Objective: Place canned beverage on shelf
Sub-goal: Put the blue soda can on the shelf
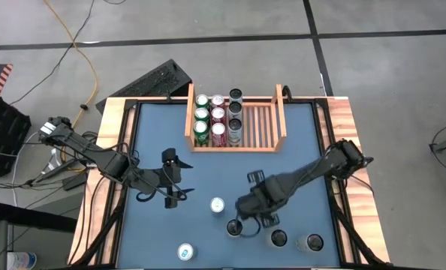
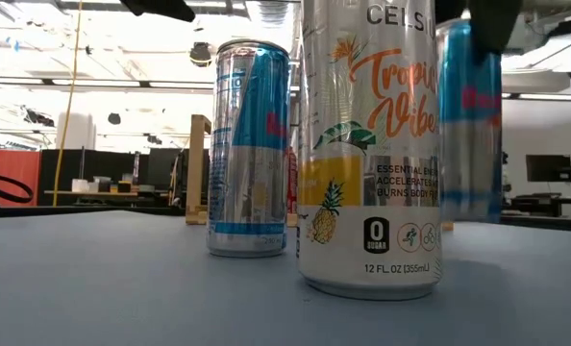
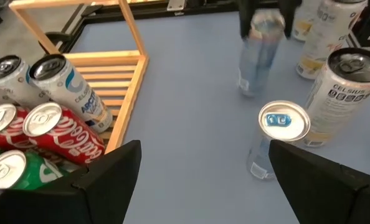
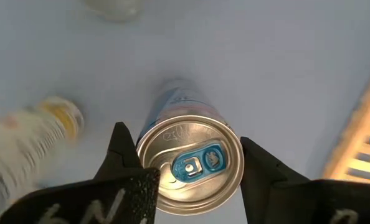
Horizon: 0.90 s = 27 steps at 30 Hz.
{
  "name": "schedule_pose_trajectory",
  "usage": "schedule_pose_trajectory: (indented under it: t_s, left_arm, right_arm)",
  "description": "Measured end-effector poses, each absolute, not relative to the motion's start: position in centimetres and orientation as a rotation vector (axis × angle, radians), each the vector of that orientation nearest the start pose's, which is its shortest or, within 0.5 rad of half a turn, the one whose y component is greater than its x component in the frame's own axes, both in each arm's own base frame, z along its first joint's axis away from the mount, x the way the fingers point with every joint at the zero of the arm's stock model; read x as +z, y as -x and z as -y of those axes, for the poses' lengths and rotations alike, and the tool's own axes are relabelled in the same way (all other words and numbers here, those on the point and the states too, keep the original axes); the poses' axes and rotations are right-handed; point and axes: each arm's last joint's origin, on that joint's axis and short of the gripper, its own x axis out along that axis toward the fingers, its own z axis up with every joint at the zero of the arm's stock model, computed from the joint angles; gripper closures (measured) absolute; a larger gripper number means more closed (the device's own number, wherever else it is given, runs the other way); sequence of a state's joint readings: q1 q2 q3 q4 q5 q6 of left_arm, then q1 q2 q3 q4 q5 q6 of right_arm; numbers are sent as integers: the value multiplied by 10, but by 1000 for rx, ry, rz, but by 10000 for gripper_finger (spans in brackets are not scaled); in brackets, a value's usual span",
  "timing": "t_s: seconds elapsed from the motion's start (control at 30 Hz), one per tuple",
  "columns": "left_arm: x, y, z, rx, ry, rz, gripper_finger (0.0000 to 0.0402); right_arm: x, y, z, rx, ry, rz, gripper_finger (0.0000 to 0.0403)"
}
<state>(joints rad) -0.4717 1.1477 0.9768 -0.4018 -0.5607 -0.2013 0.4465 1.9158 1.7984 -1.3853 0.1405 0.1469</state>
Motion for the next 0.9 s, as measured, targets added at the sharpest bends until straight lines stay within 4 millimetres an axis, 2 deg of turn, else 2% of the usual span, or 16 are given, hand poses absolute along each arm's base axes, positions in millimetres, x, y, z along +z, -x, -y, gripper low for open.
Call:
schedule_pose_trajectory:
  t_s: [0.1, 0.23, 0.37, 0.5, 0.7, 0.9]
  left_arm:
    - [311, -221, 95, 139, -85, -497, 60]
    - [311, -221, 95, 139, -83, -494, 60]
    - [311, -221, 95, 157, -91, -489, 60]
    - [311, -221, 95, 168, -93, -485, 60]
    - [312, -221, 94, 196, -100, -478, 60]
    - [312, -221, 93, 218, -103, -473, 60]
  right_arm:
    - [303, -327, -131, 150, 331, -1465, 285]
    - [329, -319, -89, 152, 333, -1423, 284]
    - [358, -308, -36, 105, 321, -1343, 283]
    - [373, -296, 24, 29, 311, -1318, 283]
    - [369, -288, 112, -79, 323, -1324, 282]
    - [335, -297, 183, -67, 345, -1364, 282]
